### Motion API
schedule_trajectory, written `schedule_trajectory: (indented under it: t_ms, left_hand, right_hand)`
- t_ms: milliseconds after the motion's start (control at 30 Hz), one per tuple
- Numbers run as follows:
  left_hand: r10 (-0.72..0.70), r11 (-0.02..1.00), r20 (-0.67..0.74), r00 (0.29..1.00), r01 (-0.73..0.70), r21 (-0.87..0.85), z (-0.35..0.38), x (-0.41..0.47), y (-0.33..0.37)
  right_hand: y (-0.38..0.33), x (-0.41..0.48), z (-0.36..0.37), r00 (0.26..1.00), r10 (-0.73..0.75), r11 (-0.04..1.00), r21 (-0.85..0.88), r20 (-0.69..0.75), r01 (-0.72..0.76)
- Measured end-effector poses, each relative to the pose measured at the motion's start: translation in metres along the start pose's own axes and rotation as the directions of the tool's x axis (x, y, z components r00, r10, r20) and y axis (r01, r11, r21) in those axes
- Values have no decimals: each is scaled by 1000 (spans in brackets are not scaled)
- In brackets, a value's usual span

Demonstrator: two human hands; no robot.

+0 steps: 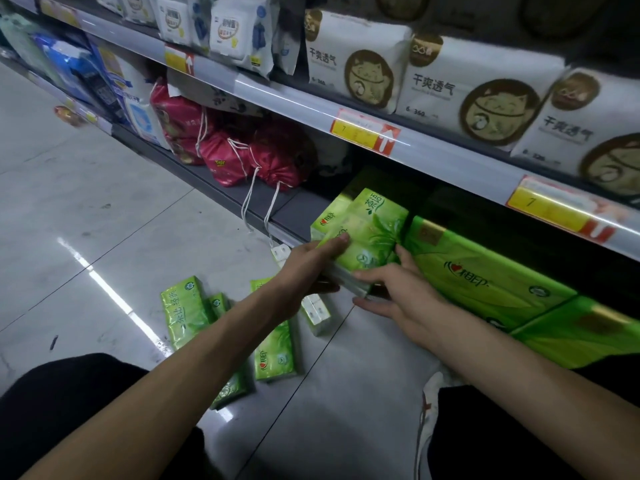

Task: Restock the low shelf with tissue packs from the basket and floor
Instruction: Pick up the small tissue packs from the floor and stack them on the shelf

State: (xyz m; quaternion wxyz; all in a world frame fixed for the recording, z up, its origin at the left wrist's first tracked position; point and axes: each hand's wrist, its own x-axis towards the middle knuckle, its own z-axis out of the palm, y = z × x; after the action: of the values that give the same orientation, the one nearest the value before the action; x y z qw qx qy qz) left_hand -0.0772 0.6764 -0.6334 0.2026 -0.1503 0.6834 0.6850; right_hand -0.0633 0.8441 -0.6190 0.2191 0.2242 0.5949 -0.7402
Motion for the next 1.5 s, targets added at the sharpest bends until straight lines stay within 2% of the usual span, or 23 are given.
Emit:
schedule_trajectory:
  t_ms: [167,433,567,700,800,933,1100,1267,1500]
  left_hand:
    - [31,999,-57,998,-29,28,26,27,11]
    - [103,985,-70,992,-92,143,36,69,19]
    - [140,986,-112,984,-128,109,38,87,26]
    - [117,992,-127,985,-110,62,40,98,26]
    - [134,987,-134,982,-120,107,36,103,17]
    - [188,955,-158,969,-143,260,32,110,1]
    - [130,948,-232,964,-52,314,32,115,-13]
    - [195,938,-238,951,-111,328,35,113,-21]
    - [183,961,-270,945,-115,250,31,112,-27]
  right_hand:
    - [-23,16,-18,998,-10,997,71,-69,15]
    - [-29,36,-31,976,-107,994,-2,-187,109]
    - [-34,49,-32,965,-101,994,6,-241,105]
    - [-30,64,-32,955,-106,994,8,-278,113]
    - [-22,72,-36,953,-109,994,-28,-283,105]
    - [-16,72,-39,961,-88,991,-122,-262,58]
    - [-6,72,-38,955,-98,963,-270,-280,19]
    - [-1,79,-33,950,-120,940,-341,-287,16]
    - [-1,73,-24,948,-152,915,-402,-279,28]
